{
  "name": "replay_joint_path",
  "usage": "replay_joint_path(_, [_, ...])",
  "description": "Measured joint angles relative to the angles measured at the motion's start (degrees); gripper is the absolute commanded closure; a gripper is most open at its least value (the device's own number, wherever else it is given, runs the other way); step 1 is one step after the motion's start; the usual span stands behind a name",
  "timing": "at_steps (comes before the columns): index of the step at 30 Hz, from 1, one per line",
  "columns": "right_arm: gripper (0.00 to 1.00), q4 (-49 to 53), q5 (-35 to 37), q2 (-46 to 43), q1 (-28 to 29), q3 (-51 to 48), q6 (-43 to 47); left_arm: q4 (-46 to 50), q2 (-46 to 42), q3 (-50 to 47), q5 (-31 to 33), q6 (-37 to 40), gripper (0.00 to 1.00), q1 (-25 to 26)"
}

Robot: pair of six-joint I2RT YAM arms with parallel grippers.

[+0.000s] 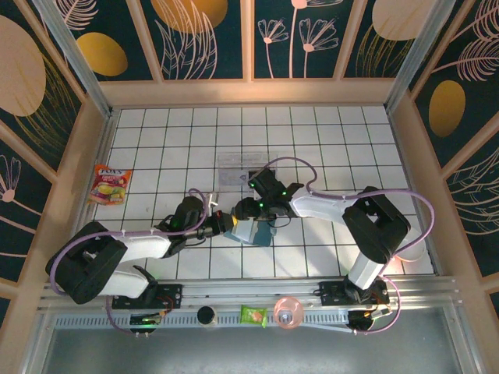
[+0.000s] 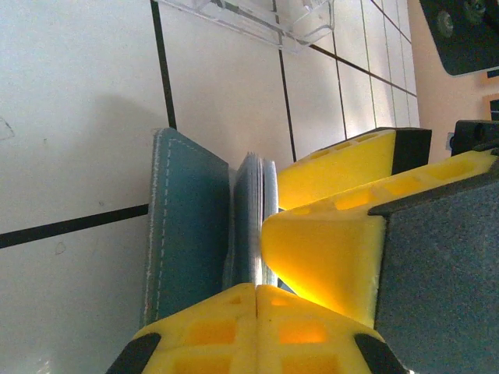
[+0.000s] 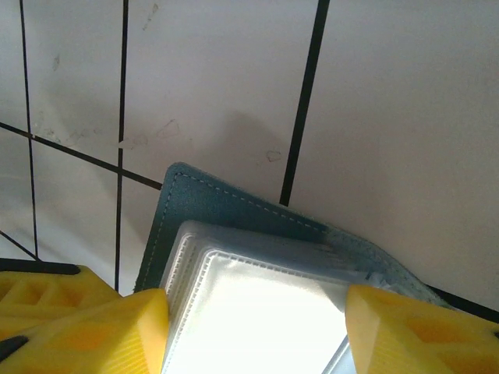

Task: Take the credit cards out of the card holder

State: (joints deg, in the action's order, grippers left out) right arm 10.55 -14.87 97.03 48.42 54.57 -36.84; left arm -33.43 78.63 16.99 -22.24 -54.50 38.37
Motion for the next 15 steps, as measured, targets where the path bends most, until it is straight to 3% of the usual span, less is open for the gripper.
replay_joint_path(15, [0.39, 0.33, 3.28, -3.04, 0.0, -4.2, -0.15, -0.07, 0.0, -0.57, -0.04, -1.14, 1.0, 0.02])
